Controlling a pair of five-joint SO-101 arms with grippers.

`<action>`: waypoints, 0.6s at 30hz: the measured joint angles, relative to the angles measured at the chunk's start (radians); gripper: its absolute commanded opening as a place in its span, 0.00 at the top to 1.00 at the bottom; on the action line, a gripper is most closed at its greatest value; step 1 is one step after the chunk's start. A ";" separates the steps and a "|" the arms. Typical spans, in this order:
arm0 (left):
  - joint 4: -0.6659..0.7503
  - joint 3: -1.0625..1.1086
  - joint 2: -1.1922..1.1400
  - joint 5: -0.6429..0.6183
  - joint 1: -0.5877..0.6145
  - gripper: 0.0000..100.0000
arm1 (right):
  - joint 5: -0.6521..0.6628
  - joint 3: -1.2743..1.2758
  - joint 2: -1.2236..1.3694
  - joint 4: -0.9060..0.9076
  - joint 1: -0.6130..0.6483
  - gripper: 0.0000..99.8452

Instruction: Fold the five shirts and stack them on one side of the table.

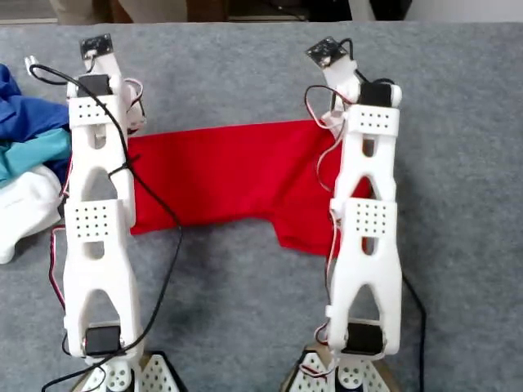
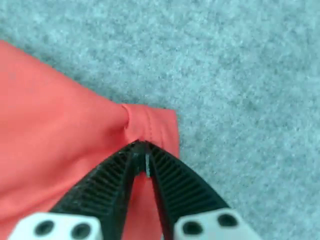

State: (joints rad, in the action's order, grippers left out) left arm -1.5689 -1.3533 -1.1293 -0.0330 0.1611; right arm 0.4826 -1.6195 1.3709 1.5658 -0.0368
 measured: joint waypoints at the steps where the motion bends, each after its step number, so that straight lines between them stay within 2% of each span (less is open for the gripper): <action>1: -0.028 -0.031 0.000 0.000 -0.012 0.98 | -0.009 0.000 -0.005 0.002 0.000 0.99; 9: -0.175 -0.247 0.002 0.020 -0.028 0.98 | -0.029 0.000 -0.147 0.091 -0.002 0.99; 14: -0.183 -0.160 0.023 0.035 -0.018 0.98 | -0.029 -0.002 -0.272 0.186 -0.044 0.99; 18: -0.183 -0.020 0.126 0.041 -0.069 0.98 | -0.031 -0.002 -0.298 0.203 -0.074 0.99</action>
State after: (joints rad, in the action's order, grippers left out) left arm -1.7515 -1.3732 -1.0035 0.0084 0.0921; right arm 0.4519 -1.6210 1.0733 1.7683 -0.1105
